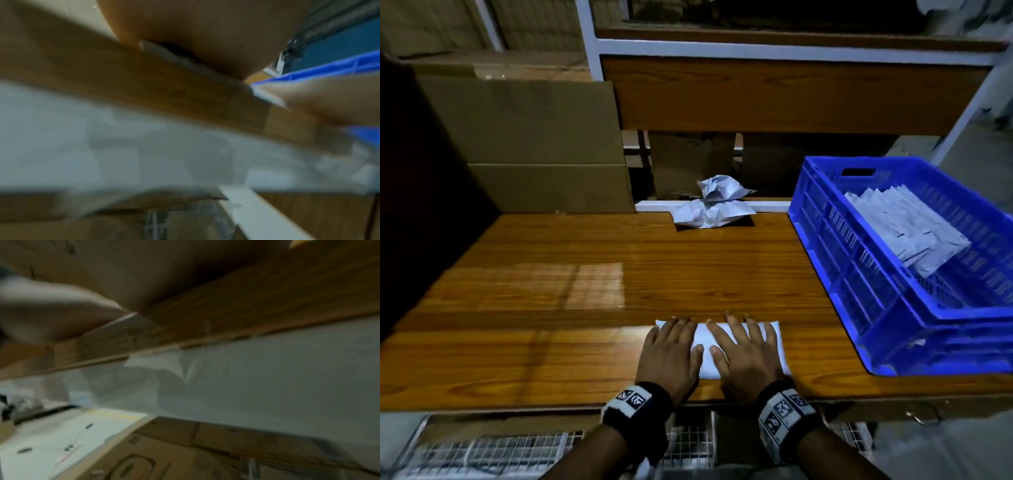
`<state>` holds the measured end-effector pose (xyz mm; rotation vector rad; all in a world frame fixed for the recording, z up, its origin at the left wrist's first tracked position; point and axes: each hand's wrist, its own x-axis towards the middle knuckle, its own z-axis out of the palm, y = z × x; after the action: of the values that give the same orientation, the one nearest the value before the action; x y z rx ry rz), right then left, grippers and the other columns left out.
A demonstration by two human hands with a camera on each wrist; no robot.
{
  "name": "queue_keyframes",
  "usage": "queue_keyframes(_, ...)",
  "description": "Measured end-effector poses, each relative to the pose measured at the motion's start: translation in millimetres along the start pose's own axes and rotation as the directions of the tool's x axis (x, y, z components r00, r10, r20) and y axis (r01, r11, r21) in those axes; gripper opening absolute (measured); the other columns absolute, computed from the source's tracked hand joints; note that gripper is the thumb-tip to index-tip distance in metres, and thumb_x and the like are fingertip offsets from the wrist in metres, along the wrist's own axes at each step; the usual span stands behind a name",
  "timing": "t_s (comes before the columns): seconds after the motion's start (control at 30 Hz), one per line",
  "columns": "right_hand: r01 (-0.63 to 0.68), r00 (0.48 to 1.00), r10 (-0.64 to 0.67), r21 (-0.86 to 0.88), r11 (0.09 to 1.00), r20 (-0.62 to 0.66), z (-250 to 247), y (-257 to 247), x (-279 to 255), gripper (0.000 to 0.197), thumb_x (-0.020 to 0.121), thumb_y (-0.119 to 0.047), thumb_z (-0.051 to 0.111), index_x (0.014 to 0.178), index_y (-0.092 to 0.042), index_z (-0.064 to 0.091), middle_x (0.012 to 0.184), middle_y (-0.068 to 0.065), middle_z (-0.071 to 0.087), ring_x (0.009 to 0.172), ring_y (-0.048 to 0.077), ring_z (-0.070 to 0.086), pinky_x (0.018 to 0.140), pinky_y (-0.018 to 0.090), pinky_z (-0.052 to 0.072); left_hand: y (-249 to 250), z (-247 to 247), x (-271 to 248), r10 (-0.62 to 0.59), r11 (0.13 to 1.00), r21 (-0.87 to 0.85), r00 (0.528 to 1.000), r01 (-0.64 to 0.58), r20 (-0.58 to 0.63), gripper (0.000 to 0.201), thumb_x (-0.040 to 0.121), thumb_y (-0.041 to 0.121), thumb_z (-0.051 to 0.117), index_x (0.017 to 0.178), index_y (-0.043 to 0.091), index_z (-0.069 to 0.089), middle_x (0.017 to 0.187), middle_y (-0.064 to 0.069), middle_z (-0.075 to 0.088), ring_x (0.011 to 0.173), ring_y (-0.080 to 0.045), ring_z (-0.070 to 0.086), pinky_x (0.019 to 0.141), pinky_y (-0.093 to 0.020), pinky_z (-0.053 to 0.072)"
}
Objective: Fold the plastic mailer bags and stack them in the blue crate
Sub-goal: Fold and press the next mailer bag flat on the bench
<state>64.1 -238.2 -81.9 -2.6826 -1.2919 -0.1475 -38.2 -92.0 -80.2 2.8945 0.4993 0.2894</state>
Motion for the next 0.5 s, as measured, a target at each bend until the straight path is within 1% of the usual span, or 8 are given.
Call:
queue_keyframes(0.07,0.0,0.998,-0.001,-0.014,1.0,-0.057,1.2,-2.3,-0.8,0.047,0.09,-0.05,0.049,0.136,-0.039,0.052,0.138,0.006,0.056,0.117,0.042,0.052,0.1,0.062,0.031,-4.4,5.0,-2.9,0.009,1.0,0.01,0.999,-0.009,0.043,0.059,0.096,0.049,0.025,0.145,0.02,0.04,0.149,-0.001,0.043,0.139,-0.021,0.034,0.111,-0.043,0.027)
queue_keyframes(0.1,-0.011,0.999,0.01,-0.016,1.0,-0.045,2.0,-3.6,-0.3,0.047,0.09,-0.05,0.049,0.135,-0.04,0.052,0.139,0.006,0.055,0.119,0.043,0.051,0.102,0.064,0.029,-5.6,7.2,-4.5,0.008,1.0,0.011,0.998,-0.009,0.061,0.06,0.096,0.049,0.023,0.148,0.021,0.034,0.152,0.0,0.038,0.142,-0.021,0.029,0.114,-0.043,0.023)
queue_keyframes(0.17,-0.052,0.998,0.053,-0.022,0.998,0.019,1.1,-6.4,0.0,0.048,0.087,-0.052,0.047,0.135,-0.043,0.051,0.142,0.005,0.053,0.123,0.042,0.048,0.103,0.065,0.024,-6.2,10.3,-4.3,-0.001,1.0,0.023,0.996,-0.001,0.085,0.062,0.096,0.05,0.02,0.151,0.022,0.026,0.156,0.0,0.029,0.145,-0.02,0.02,0.118,-0.043,0.014)
queue_keyframes(0.23,-0.089,0.994,0.091,-0.033,0.995,0.067,-1.4,-8.0,1.1,0.049,0.086,-0.054,0.042,0.134,-0.046,0.049,0.144,0.003,0.05,0.127,0.04,0.044,0.106,0.066,0.019,-4.8,10.6,-3.6,-0.018,0.999,0.033,0.995,0.015,0.097,0.062,0.096,0.05,0.02,0.152,0.024,0.024,0.157,0.0,0.027,0.146,-0.019,0.017,0.118,-0.042,0.009)
queue_keyframes(0.3,-0.105,0.99,0.109,-0.046,0.993,0.084,-2.0,-8.5,2.7,0.05,0.086,-0.055,0.038,0.134,-0.047,0.049,0.146,0.003,0.048,0.13,0.039,0.041,0.107,0.066,0.016,-4.0,10.6,-2.8,-0.029,0.998,0.056,0.993,0.022,0.112,0.061,0.095,0.05,0.02,0.152,0.027,0.024,0.158,0.0,0.026,0.146,-0.019,0.017,0.118,-0.042,0.009)
queue_keyframes(0.37,-0.091,0.992,0.095,-0.051,0.995,0.081,-1.6,-9.5,1.6,0.051,0.086,-0.054,0.037,0.133,-0.044,0.051,0.147,0.006,0.047,0.131,0.04,0.041,0.108,0.068,0.016,-4.0,9.2,-2.5,-0.033,0.996,0.082,0.993,0.023,0.117,0.061,0.095,0.051,0.019,0.152,0.031,0.023,0.158,-0.001,0.025,0.146,-0.021,0.018,0.118,-0.045,0.012)
queue_keyframes(0.43,-0.073,0.994,0.077,-0.051,0.996,0.074,-0.4,-10.2,-0.8,0.052,0.086,-0.052,0.038,0.135,-0.041,0.051,0.147,0.008,0.045,0.132,0.043,0.039,0.108,0.069,0.016,-2.8,8.4,-2.0,-0.036,0.996,0.088,0.991,0.025,0.126,0.059,0.094,0.052,0.02,0.151,0.035,0.023,0.157,-0.002,0.027,0.146,-0.023,0.021,0.116,-0.048,0.017)
queue_keyframes(0.5,-0.061,0.996,0.065,-0.056,0.997,0.063,0.8,-10.3,-2.5,0.052,0.087,-0.051,0.039,0.137,-0.039,0.05,0.148,0.01,0.044,0.133,0.044,0.036,0.108,0.07,0.014,-1.1,8.0,-2.6,-0.042,0.995,0.092,0.99,0.03,0.137,0.058,0.094,0.052,0.024,0.149,0.037,0.027,0.155,-0.003,0.032,0.144,-0.024,0.027,0.114,-0.05,0.024)
